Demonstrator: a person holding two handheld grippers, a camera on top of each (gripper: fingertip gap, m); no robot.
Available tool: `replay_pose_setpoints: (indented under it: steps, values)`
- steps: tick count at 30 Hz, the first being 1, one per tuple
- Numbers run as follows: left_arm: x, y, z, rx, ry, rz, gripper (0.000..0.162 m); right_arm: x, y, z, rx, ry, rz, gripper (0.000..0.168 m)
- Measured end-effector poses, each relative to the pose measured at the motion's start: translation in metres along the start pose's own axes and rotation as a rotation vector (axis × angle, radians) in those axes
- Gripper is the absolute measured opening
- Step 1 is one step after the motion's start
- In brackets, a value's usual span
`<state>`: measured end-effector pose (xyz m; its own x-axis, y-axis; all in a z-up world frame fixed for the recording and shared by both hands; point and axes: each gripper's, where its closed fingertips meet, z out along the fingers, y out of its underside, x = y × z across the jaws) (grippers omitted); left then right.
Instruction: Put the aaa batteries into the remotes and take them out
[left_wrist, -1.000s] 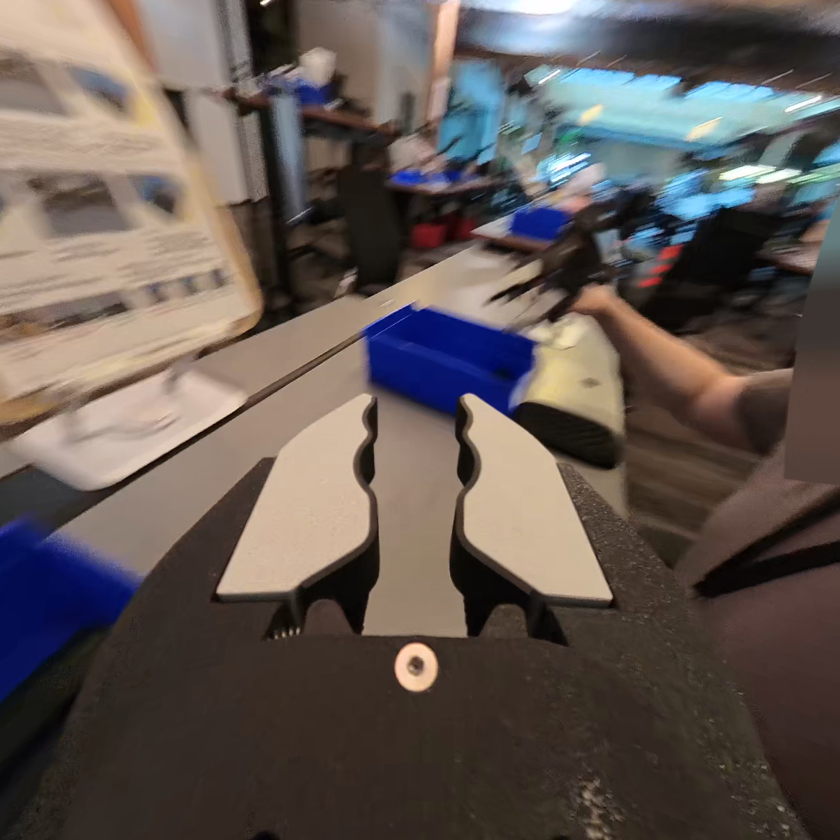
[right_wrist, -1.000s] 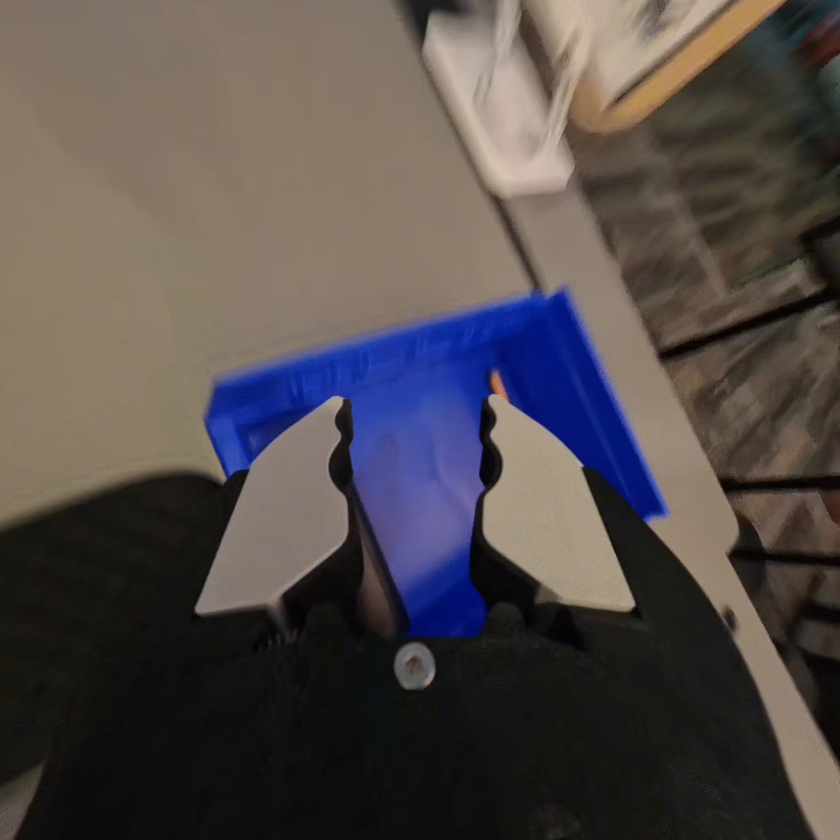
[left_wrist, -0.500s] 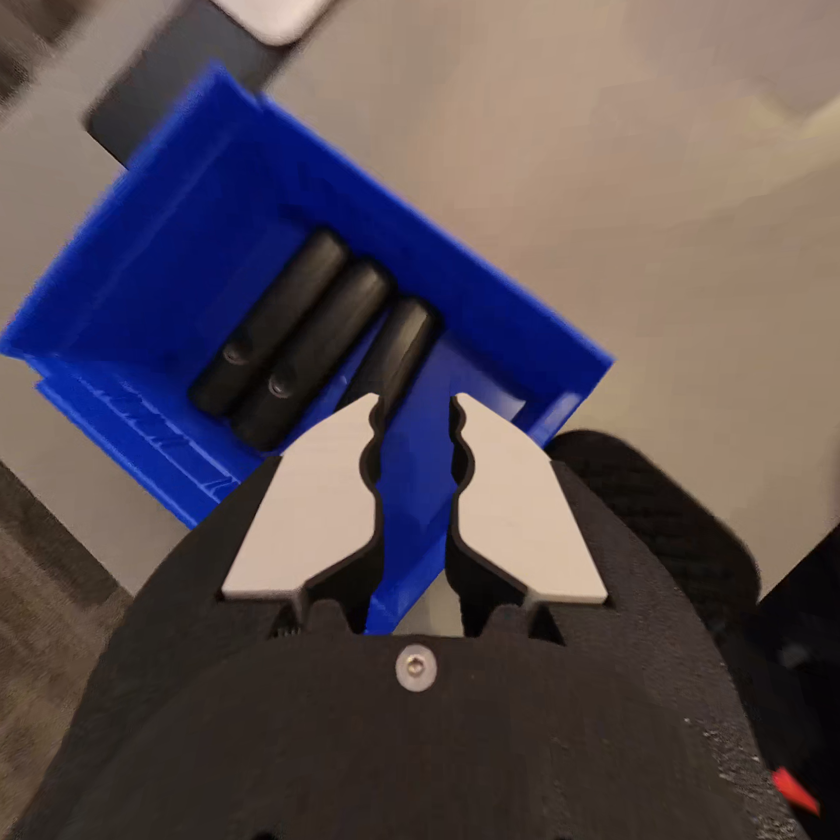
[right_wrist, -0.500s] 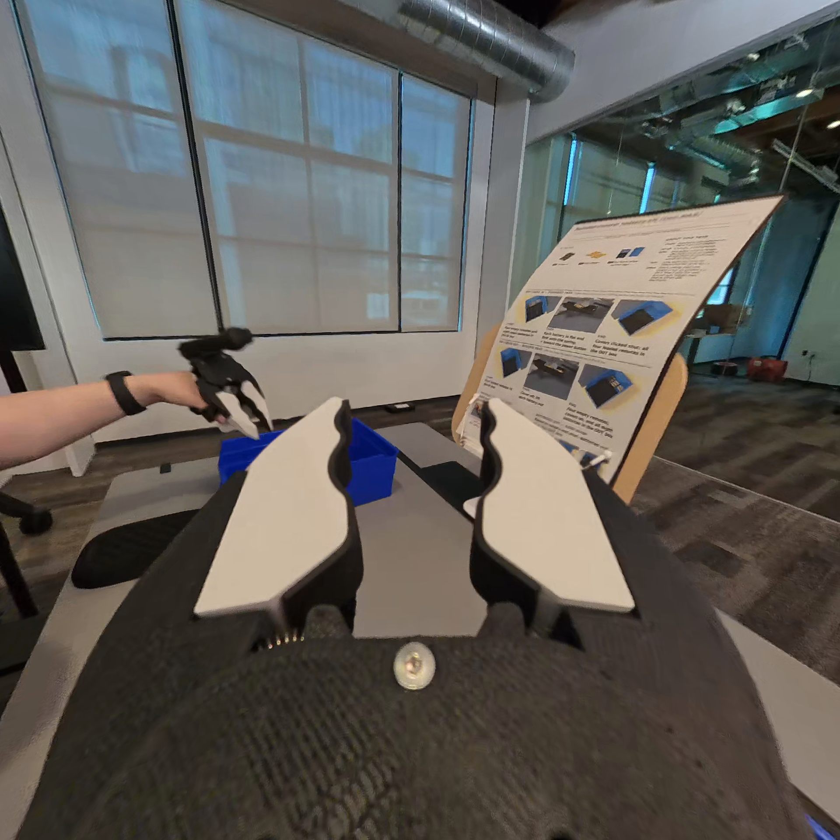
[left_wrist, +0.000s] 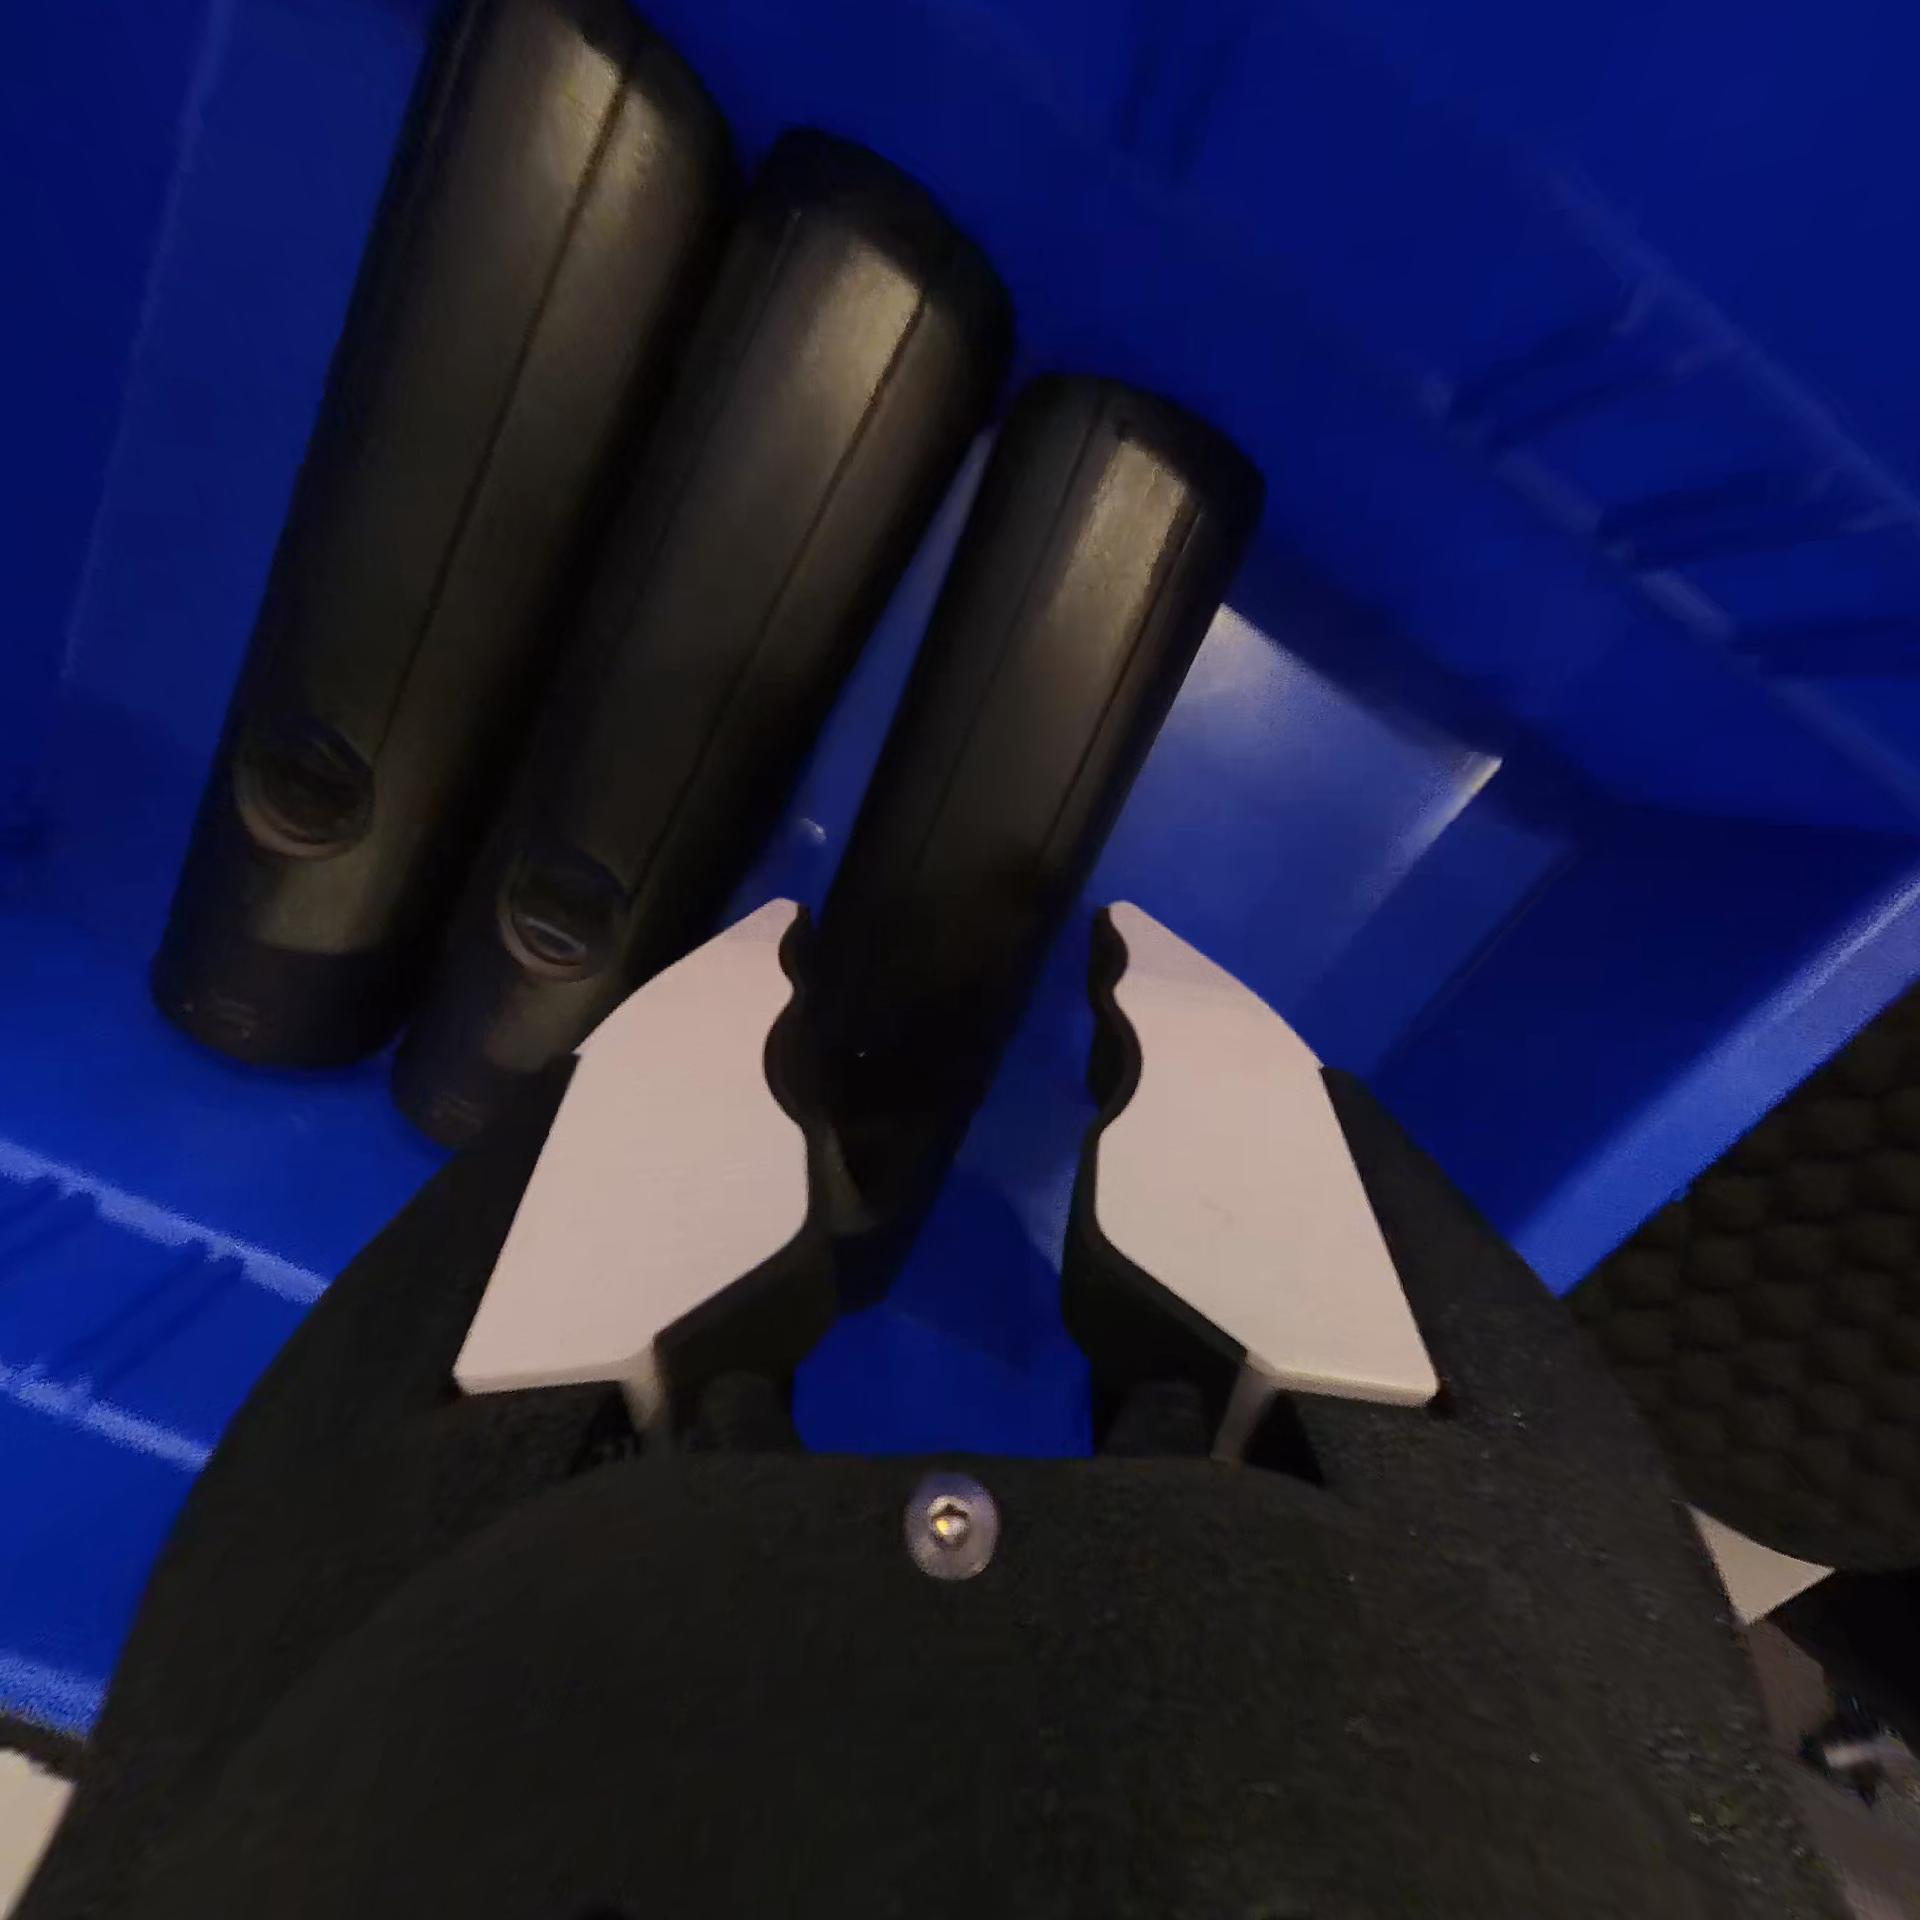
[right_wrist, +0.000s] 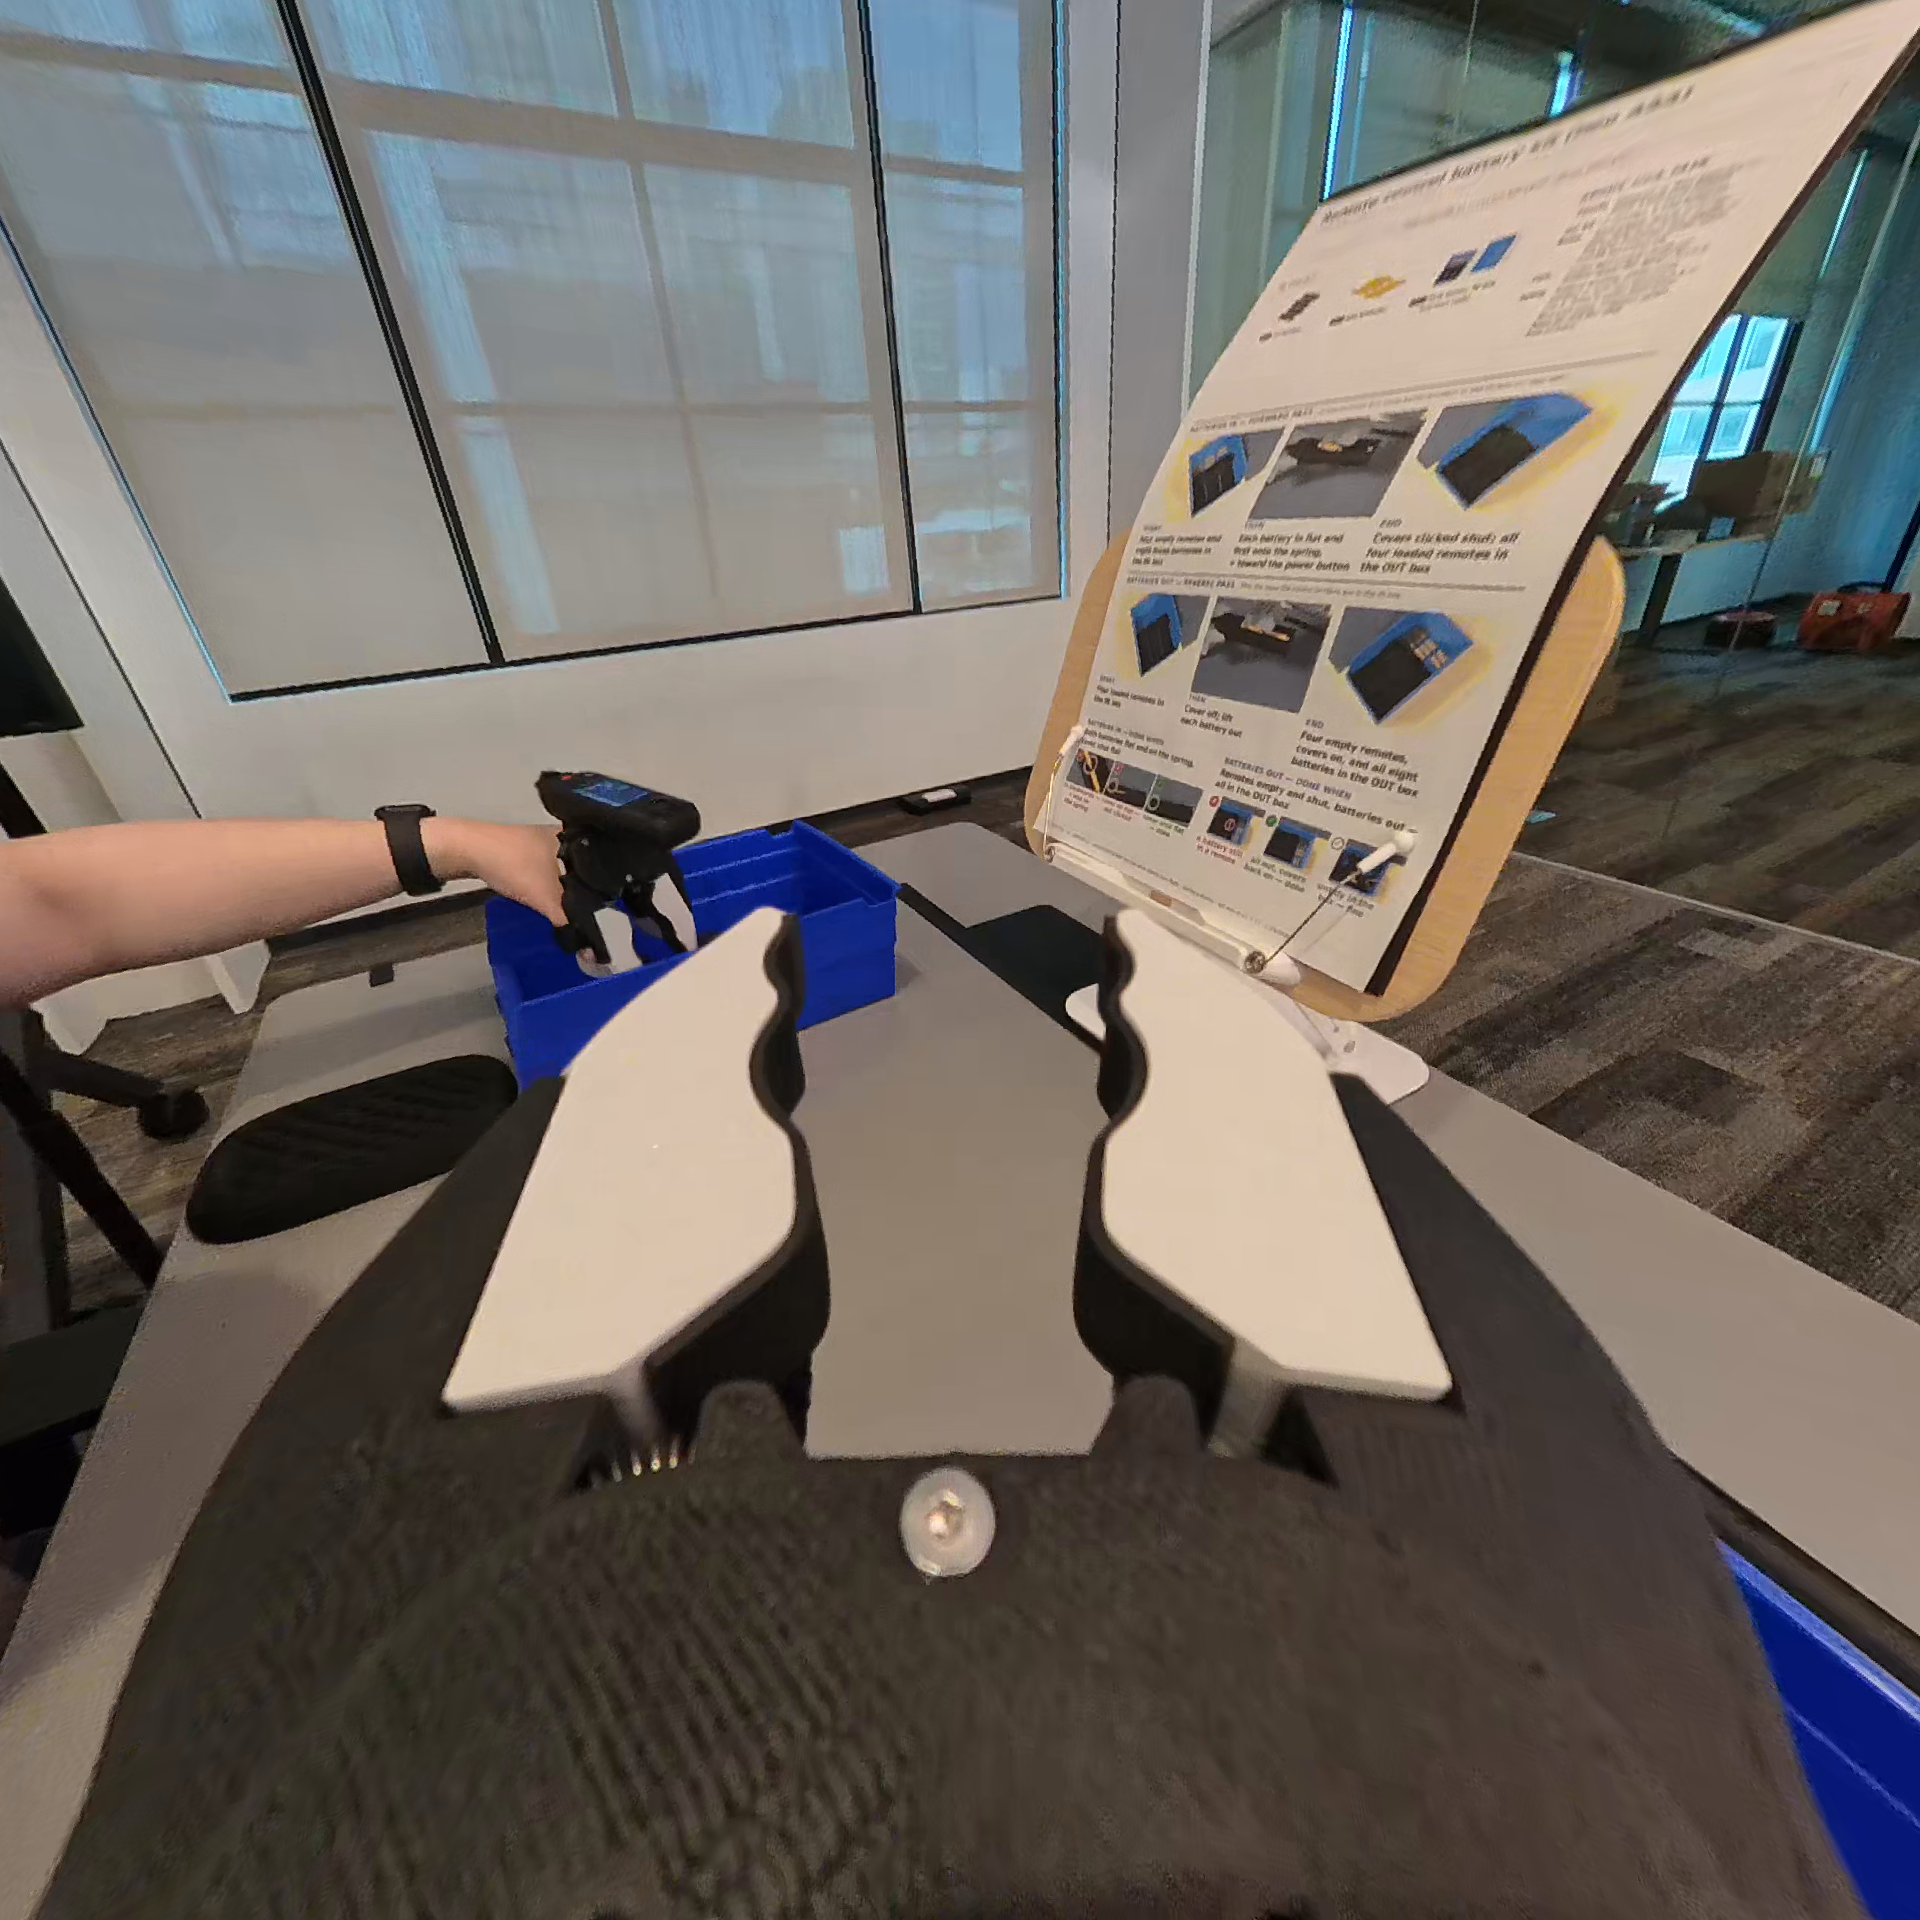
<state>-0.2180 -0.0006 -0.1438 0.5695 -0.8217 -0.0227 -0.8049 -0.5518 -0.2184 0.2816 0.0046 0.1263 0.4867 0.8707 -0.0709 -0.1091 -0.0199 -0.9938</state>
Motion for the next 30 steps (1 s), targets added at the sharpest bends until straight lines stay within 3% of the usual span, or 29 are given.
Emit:
replay_pose_setpoints:
  steps: [3,8,11,19,25,30]
  values:
    - [0.0,0.01,0.015,-0.095,0.007,0.036,0.058,0.002,0.011,0.007,-0.034,-0.012,0.019,0.056]
    - [-0.002,0.007,0.014,-0.068,-0.013,0.028,0.051,0.004,0.024,0.015,-0.08,-0.014,0.029,0.056]
    - [-0.007,0.011,0.008,-0.092,-0.128,0.046,0.051,0.002,0.033,0.023,-0.097,-0.037,0.053,0.056]
    - [0.006,0.001,-0.048,0.024,-0.245,0.042,0.048,-0.026,0.074,0.065,-0.21,-0.149,0.134,0.056]
    - [0.01,0.02,-0.072,-0.07,-0.337,0.093,0.048,-0.083,0.123,0.107,-0.353,-0.31,0.135,0.056]
    - [0.023,-0.002,-0.11,-0.008,-0.369,0.12,0.048,-0.132,0.163,0.134,-0.442,-0.413,0.147,0.056]
